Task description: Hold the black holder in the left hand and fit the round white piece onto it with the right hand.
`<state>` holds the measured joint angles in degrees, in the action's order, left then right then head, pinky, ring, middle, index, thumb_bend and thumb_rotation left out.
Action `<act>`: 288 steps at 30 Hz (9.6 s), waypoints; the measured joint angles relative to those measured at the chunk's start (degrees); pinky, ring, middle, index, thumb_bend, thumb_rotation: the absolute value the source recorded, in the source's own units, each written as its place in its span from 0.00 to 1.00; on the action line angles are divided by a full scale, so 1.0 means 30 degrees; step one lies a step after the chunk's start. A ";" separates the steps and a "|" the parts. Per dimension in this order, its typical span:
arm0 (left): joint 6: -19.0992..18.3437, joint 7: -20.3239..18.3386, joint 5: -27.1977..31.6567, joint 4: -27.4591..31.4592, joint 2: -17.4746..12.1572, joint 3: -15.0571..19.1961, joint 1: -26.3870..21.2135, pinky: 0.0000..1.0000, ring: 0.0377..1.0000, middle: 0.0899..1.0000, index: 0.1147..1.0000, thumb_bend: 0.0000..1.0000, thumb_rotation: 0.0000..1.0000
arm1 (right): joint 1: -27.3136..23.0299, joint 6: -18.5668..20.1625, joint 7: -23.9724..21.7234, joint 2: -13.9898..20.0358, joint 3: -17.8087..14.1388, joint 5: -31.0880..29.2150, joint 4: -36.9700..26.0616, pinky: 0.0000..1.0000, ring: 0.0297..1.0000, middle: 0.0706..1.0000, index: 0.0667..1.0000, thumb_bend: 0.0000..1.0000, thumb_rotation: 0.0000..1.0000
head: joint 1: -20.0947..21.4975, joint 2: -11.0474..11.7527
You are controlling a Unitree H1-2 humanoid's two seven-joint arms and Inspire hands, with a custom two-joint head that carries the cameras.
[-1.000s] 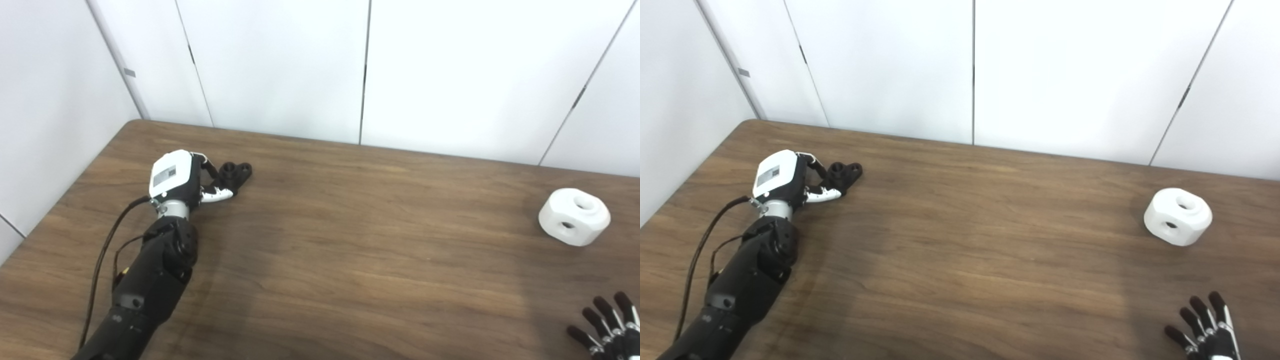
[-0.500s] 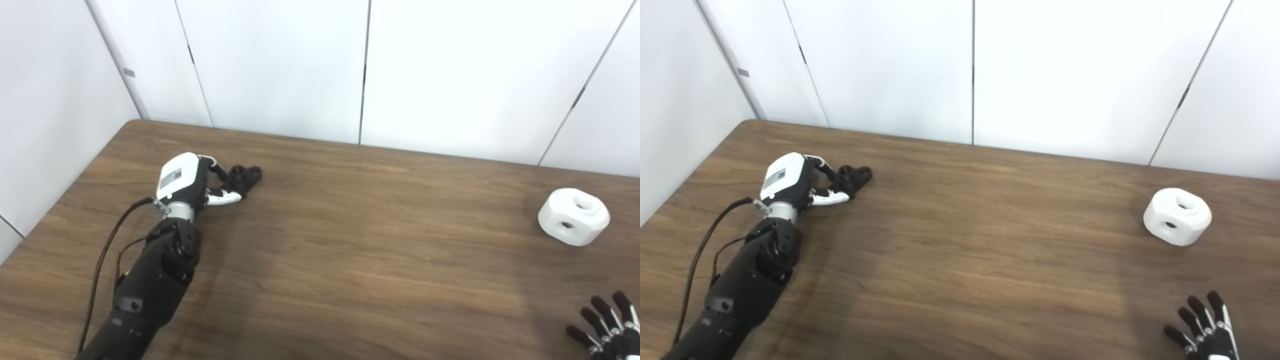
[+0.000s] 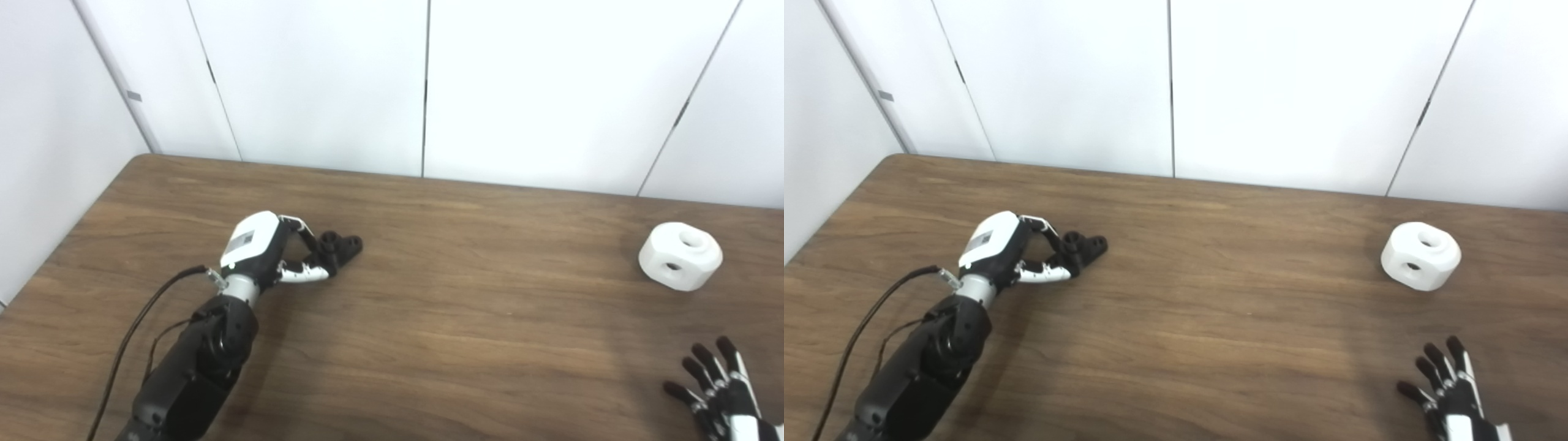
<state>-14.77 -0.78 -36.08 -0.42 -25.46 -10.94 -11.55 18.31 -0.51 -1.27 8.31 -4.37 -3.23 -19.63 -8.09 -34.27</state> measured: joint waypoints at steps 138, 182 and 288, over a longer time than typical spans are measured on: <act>0.5383 -0.3648 -0.3750 0.7121 0.3029 -0.3433 0.6441 0.90 0.84 0.75 0.42 0.52 0.05 | -1.5268 0.9114 -0.7277 0.6968 0.3122 1.5086 0.7453 0.94 1.00 1.00 0.78 0.91 0.35 | 0.9376 -0.2198; 0.4984 -0.4081 -0.3938 0.7634 0.3279 -0.3486 0.6524 0.91 0.84 0.75 0.42 0.52 0.05 | -1.5269 0.8804 -0.6591 0.7825 0.3769 1.4401 0.7366 0.88 0.98 0.92 0.65 0.85 0.31 | 0.9552 -0.2433; 0.4603 -0.4468 -0.4768 0.7646 0.4197 -0.3662 0.6430 0.92 0.85 0.75 0.42 0.52 0.05 | -1.4570 0.8566 -0.9667 0.8705 0.4737 1.4672 -0.1953 0.80 0.88 0.76 0.45 0.52 0.15 | 0.7151 -0.2872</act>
<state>-0.96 -14.18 -50.38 22.52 -12.86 -21.93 7.74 -25.40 25.19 -30.27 34.43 9.84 40.78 -25.49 13.36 -42.89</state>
